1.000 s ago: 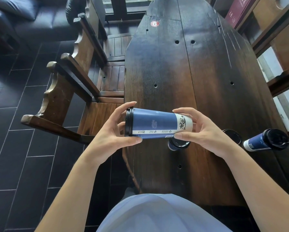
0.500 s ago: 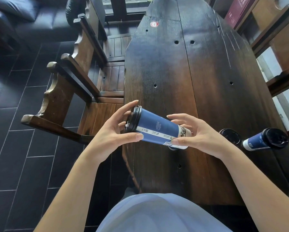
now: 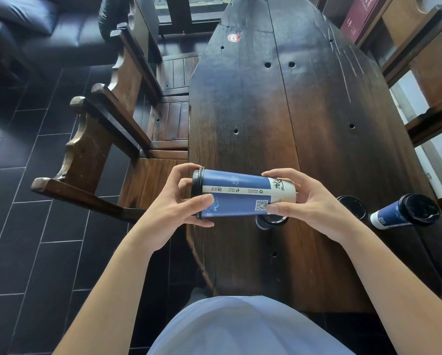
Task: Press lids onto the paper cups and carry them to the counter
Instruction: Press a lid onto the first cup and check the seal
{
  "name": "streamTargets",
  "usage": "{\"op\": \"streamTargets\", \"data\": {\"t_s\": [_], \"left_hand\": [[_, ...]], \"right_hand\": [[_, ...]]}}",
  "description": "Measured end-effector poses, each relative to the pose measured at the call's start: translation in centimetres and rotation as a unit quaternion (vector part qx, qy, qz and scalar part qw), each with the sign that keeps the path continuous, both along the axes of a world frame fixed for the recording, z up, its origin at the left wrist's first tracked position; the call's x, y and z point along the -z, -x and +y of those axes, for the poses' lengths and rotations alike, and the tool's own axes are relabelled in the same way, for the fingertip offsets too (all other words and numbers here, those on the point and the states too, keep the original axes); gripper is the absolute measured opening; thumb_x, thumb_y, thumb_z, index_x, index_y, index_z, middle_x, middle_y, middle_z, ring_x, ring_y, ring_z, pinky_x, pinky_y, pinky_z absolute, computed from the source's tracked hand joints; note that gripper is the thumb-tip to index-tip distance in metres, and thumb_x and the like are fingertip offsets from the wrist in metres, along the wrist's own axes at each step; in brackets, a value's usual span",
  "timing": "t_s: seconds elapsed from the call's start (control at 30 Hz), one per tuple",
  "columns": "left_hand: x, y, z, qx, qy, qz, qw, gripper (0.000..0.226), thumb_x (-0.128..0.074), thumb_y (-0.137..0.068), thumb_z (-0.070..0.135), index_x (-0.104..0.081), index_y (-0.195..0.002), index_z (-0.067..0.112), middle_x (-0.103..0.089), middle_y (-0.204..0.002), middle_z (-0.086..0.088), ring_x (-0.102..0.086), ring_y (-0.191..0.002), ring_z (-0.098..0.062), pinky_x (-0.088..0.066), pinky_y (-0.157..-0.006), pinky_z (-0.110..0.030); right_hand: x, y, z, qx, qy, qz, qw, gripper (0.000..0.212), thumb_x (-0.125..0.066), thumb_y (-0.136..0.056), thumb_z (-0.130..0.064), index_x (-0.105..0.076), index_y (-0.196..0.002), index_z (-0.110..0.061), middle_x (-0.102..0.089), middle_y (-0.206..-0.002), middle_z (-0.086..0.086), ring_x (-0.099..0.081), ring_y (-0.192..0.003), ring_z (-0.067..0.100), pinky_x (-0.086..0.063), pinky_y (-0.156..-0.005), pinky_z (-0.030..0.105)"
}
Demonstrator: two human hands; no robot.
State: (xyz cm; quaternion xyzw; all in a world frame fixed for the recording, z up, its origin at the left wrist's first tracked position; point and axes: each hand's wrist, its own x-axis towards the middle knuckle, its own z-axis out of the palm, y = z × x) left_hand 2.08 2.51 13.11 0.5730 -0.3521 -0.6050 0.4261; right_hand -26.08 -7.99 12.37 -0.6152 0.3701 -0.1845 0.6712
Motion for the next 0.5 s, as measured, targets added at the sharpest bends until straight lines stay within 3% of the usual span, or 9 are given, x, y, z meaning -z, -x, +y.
{"op": "streamTargets", "data": {"t_s": [0.23, 0.37, 0.43, 0.5], "left_hand": [[0.0, 0.2, -0.2, -0.019, 0.013, 0.013, 1.0, 0.105, -0.096, -0.053, 0.063, -0.047, -0.141, 0.034, -0.06, -0.135, -0.008, -0.067, -0.122, -0.033, -0.062, -0.089, -0.055], [0.2, 0.5, -0.4, -0.074, 0.013, 0.053, 0.996, 0.101, -0.097, -0.056, 0.056, -0.051, -0.141, 0.026, -0.064, -0.131, -0.013, -0.066, -0.124, -0.031, -0.06, -0.094, -0.051], [0.3, 0.9, -0.7, -0.1, 0.011, 0.058, 0.993, 0.093, -0.093, -0.062, 0.05, -0.052, -0.141, 0.024, -0.067, -0.128, -0.01, -0.067, -0.122, -0.028, -0.061, -0.093, -0.046], [0.4, 1.4, -1.0, -0.118, 0.006, 0.063, 0.991, 0.1, -0.095, -0.057, 0.054, -0.053, -0.141, 0.022, -0.068, -0.127, -0.007, -0.068, -0.12, -0.025, -0.06, -0.094, -0.044]], "right_hand": [[0.3, 0.1, 0.0, -0.001, -0.008, 0.012, 1.0, 0.06, -0.086, -0.078, -0.029, -0.055, -0.129, -0.035, -0.065, -0.116, -0.009, -0.061, -0.121, 0.015, -0.062, -0.084, 0.034], [1.2, -0.8, 0.8, -0.029, -0.007, 0.044, 0.999, 0.066, -0.084, -0.077, -0.029, -0.05, -0.133, -0.037, -0.063, -0.121, -0.01, -0.063, -0.119, 0.012, -0.062, -0.083, 0.034], [1.6, -1.8, 1.6, -0.047, 0.005, 0.057, 0.997, 0.068, -0.088, -0.078, -0.025, -0.049, -0.132, -0.042, -0.062, -0.123, -0.012, -0.064, -0.116, 0.007, -0.061, -0.081, 0.028], [2.1, -2.8, 2.4, -0.054, 0.029, 0.076, 0.995, 0.069, -0.088, -0.078, -0.023, -0.047, -0.127, -0.047, -0.06, -0.122, -0.015, -0.063, -0.11, 0.0, -0.058, -0.078, 0.02]]}}
